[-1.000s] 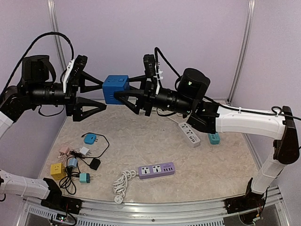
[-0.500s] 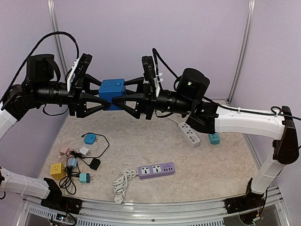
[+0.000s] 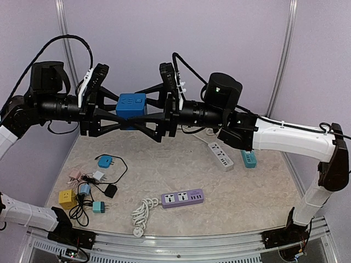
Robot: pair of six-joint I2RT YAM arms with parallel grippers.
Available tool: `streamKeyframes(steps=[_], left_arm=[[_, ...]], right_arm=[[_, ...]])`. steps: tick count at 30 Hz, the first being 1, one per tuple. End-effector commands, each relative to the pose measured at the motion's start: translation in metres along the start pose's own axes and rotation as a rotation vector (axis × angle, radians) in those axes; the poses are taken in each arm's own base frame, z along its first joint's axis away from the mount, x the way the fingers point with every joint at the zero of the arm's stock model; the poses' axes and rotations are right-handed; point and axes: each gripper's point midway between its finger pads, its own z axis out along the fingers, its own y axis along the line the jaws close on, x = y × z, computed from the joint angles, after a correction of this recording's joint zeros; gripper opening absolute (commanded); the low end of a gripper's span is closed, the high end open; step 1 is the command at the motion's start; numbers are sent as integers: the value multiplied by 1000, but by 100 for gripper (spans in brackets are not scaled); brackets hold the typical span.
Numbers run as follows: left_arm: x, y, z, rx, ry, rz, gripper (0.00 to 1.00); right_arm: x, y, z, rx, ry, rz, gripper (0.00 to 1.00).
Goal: Insert the plug
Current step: Adjust the plug.
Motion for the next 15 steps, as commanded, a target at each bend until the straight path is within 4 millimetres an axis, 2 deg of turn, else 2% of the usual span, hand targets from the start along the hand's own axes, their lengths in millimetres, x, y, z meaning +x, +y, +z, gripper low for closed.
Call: streamKeyframes(steps=[1, 3, 5, 7, 12, 15], left_arm=[[10, 6, -2, -64, 81, 92, 0], [27, 8, -2, -86, 165, 141, 0], [40, 6, 1, -90, 235, 189, 0], [48, 7, 6, -95, 277, 221, 0], [42, 7, 14, -89, 266, 227, 0], [46, 7, 16, -83, 287, 225, 0]], right_arm=[[11, -11, -12, 107, 230, -66, 100], [18, -13, -28, 144, 374, -95, 100], [38, -13, -46, 162, 551, -78, 100], [51, -13, -55, 171, 671, -94, 100], [65, 0, -53, 65, 790, -131, 100], [62, -1, -43, 41, 774, -130, 100]])
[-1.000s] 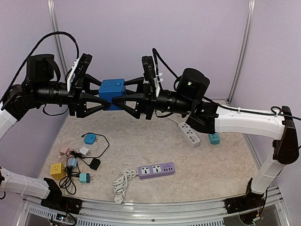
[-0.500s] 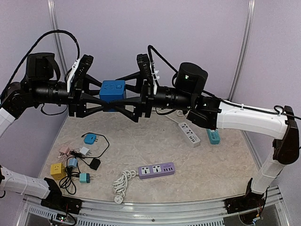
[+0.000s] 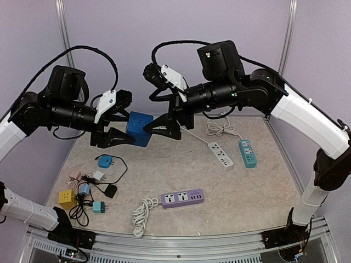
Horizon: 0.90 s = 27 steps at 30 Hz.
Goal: Insert the plug
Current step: Adjust the plug.
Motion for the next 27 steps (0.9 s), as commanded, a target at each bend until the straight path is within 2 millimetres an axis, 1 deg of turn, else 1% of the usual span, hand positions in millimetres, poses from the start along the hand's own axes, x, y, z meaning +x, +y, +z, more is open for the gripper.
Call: streamKeyframes(steps=[1, 4, 7, 9, 13, 14, 18, 19, 21, 24, 25, 26, 27], left_arm=[[-10, 6, -7, -35, -8, 39, 0], [-14, 7, -6, -38, -20, 29, 0], [-14, 6, -5, -30, -20, 35, 0], [-14, 5, -4, -24, -19, 34, 0], [-13, 5, -3, -27, -14, 34, 0], [-12, 5, -2, -25, -11, 36, 0], [-12, 4, -3, -25, -12, 33, 0], [-14, 5, -4, -28, -22, 27, 0], [-18, 5, -5, -27, -35, 26, 0], [-21, 6, -8, -30, -44, 19, 0], [-22, 6, -8, -28, -47, 22, 0], [-22, 5, -9, -27, -48, 24, 0], [-22, 5, -9, -28, -48, 23, 0]], right_arm=[[44, 21, 22, -114, 178, -11, 100], [41, 25, 28, -143, 162, -13, 100], [37, 18, 37, -118, 135, -1, 98], [34, 15, 41, -106, 112, 6, 94], [28, 6, 47, -60, 77, 10, 80], [27, 6, 48, -60, 72, 10, 79], [24, 7, 52, -77, 57, 12, 80], [25, 7, 53, -78, 55, 15, 78], [26, 7, 55, -78, 57, 17, 70], [33, 8, 56, -78, 80, 19, 63], [35, 8, 56, -78, 87, 22, 59], [37, 9, 57, -79, 91, 24, 50], [39, 9, 57, -79, 95, 28, 39]])
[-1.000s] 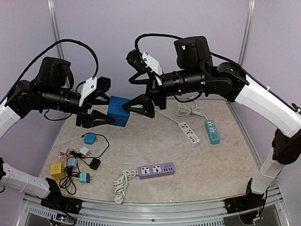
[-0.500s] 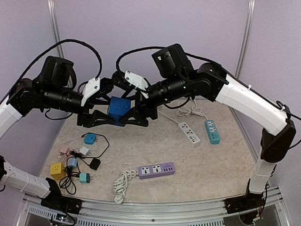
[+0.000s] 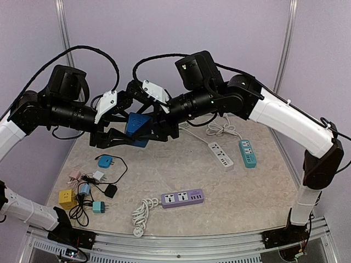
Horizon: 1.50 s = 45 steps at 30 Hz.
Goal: Insert the plug
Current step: Adjust the plug, then insert the plug into the socket.
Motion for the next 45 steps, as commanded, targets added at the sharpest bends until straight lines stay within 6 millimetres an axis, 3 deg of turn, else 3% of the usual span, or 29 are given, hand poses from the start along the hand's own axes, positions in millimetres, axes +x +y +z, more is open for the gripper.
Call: streamKeyframes(steps=[1, 3, 4, 6, 7, 9, 13, 15, 17, 20, 25, 27, 29, 33, 40, 45], left_arm=[[-24, 4, -11, -15, -85, 18, 0], [-23, 7, -11, -24, -83, 12, 0], [-23, 10, -11, -41, -83, 5, 1], [-21, 21, -12, -92, -80, -18, 57], [-20, 26, -14, -120, -81, -28, 78], [-16, 39, -19, -184, -80, -51, 98], [8, 73, -37, -337, -45, -166, 99], [34, 91, -50, -417, 18, -248, 99], [70, 109, -68, -526, 111, -355, 99], [143, 121, -90, -663, 330, -529, 99], [264, 100, -126, -734, 617, -831, 99], [301, 88, -135, -744, 682, -921, 99], [324, 80, -133, -749, 701, -954, 99], [330, 74, -116, -759, 592, -953, 99], [321, 71, -113, -793, 486, -910, 99], [308, 64, -119, -810, 444, -871, 99]], right_arm=[[15, -1, 12, 13, 38, 30, 32], [18, -4, 14, 29, 48, 49, 7], [20, -7, 14, 46, 53, 72, 0], [26, -17, 15, 100, 70, 124, 0], [29, -23, 14, 132, 74, 157, 0], [35, -36, 11, 207, 71, 254, 0], [52, -68, -4, 407, 24, 470, 0], [65, -79, -12, 497, 17, 545, 0], [82, -87, -19, 589, 33, 608, 0], [109, -93, -26, 695, 66, 710, 0], [165, -78, -27, 810, 130, 872, 0], [185, -64, -23, 849, 159, 914, 0], [202, -50, -18, 883, 195, 936, 0], [231, -21, -5, 883, 262, 1021, 0], [256, 33, 10, 902, 385, 1057, 0], [269, 46, 10, 905, 407, 1055, 0]])
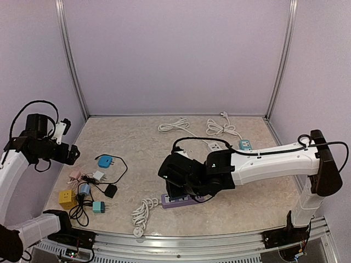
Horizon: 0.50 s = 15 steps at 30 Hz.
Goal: Insert the plug
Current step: Insert the plug into the socket.
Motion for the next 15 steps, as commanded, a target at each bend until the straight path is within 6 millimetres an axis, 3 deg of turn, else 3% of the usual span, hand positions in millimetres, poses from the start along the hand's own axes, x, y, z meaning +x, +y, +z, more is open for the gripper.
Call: streamKeyframes(steps=[1, 15], left_arm=[[-7, -6, -9, 20, -82, 14, 99], [-5, -10, -8, 38, -97, 23, 99]], right_arm=[[10, -18, 4, 81, -7, 23, 0], [23, -31, 22, 86, -3, 14, 0]])
